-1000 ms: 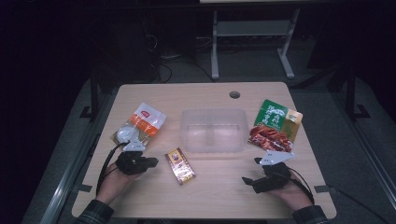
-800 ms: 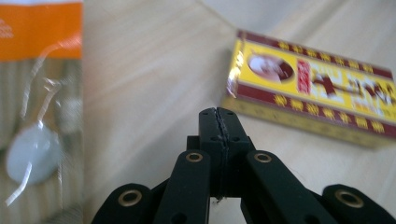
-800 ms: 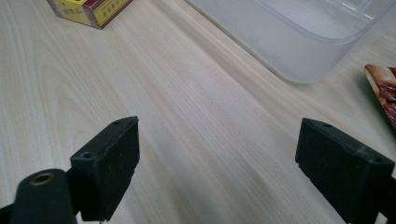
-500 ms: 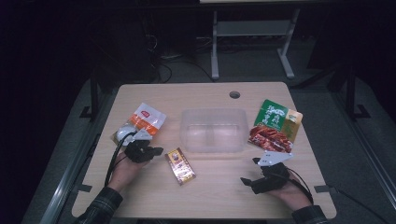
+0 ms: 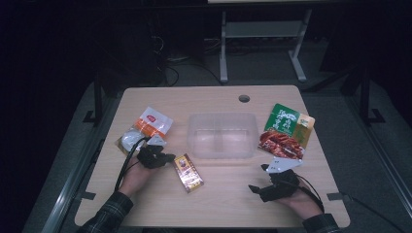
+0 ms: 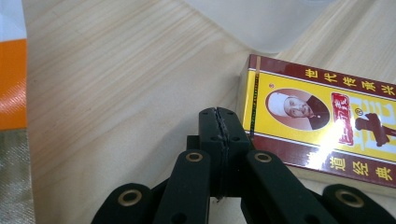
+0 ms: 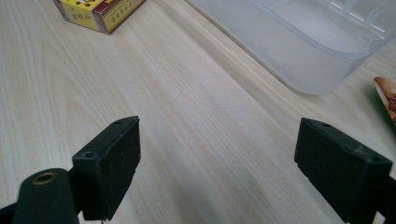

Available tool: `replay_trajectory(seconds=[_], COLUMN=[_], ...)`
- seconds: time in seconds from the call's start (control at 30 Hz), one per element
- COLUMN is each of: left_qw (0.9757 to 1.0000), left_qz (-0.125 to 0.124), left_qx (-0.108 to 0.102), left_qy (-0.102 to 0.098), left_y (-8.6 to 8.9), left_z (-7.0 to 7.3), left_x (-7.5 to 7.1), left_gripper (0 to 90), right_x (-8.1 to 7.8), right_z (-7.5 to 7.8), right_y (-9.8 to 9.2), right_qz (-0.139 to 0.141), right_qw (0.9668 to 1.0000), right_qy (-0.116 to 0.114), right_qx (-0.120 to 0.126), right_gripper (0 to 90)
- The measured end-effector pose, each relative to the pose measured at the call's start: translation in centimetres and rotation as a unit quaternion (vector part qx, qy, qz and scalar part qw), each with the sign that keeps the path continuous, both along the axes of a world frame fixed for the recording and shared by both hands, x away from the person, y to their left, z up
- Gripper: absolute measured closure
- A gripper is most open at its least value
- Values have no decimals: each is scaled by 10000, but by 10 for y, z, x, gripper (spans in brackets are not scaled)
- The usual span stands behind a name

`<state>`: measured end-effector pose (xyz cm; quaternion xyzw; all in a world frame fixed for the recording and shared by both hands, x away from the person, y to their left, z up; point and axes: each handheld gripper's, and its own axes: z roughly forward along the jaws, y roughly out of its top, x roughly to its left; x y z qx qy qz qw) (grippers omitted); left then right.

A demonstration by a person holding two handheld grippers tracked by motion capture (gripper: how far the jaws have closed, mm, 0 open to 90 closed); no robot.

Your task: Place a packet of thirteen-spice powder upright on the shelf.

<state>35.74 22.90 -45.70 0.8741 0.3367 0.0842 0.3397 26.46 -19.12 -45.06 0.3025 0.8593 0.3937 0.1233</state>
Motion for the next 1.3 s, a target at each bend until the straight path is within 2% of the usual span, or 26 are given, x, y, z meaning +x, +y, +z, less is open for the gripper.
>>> replay_trajectory(seconds=[0.03, 0.33, 0.4, 0.57, 0.63, 1.03, 1.3], left_qw=[10000, 9996, 9994, 9992, 9986, 9966, 9948], left_qz=[-5, -226, -226, -297, -354, -582, -702], left_qx=[-58, -52, -124, -101, -161, -112, -329], left_qy=[35, 159, 214, 243, 367, 572, 653], left_y=[0, 0, -1, -1, -1, -5, -12], left_z=[0, 0, 0, 0, 0, 0, 4], left_x=[-1, -12, -15, -20, -27, -51, -60], left_gripper=[896, 895, 894, 891, 888, 885, 885], right_x=[0, 0, -1, 0, 0, -1, -2], right_z=[0, 0, 0, 0, 0, 1, 1], right_y=[0, 0, 1, 1, 2, 4, 6], right_qz=[1, 18, 13, 22, 40, 74, 117], right_qw=[10000, 10000, 10000, 10000, 10000, 9999, 9999], right_qy=[-4, -13, -2, 17, 21, 76, 115], right_qx=[2, 12, 13, 5, -20, -24, -14], right_gripper=[140, 140, 140, 140, 140, 140, 137])
